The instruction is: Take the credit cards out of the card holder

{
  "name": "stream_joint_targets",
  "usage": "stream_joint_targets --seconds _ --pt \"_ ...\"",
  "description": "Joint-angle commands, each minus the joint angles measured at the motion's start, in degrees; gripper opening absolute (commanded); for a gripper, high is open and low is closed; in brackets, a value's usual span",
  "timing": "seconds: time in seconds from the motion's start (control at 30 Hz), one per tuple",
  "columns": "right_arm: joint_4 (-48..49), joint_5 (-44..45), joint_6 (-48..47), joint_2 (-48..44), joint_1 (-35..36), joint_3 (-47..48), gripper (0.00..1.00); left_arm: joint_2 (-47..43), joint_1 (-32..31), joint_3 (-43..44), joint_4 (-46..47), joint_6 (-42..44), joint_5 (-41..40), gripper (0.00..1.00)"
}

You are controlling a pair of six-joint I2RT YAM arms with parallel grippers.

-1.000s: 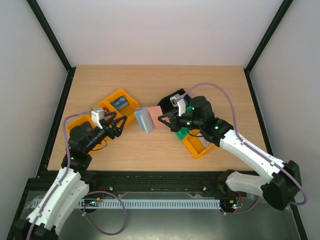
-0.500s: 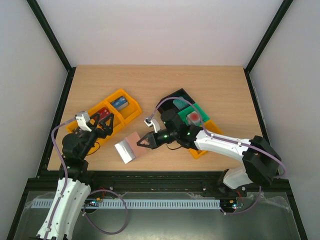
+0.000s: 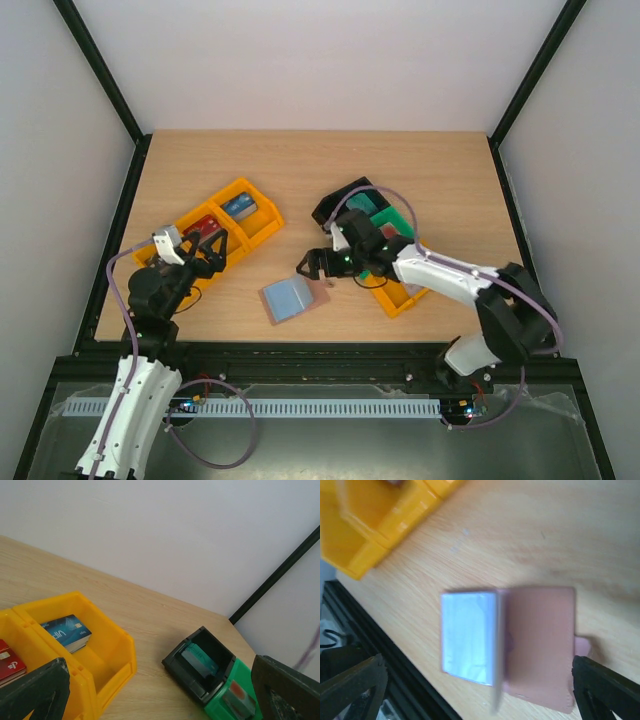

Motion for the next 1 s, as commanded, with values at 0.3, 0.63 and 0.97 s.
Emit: stream_joint_targets --seconds 0.3,0.63,0.97 --pt "-11.74 14.88 -11.55 -22.16 -11.0 8.92 0.99 -0.47 2.73 -1.37 1.52 1.57 -2.72 1.0" --pt "-7.41 16.89 -10.91 -29.89 -27.2 3.17 0.99 -3.26 7.18 -2.16 2.23 1.46 -3.61 0.99" --pt "-5.53 18.38 -11.31 -32.95 -28.86 -0.76 0.99 -2.62 8.35 -2.16 2.19 1.38 -2.85 1.0"
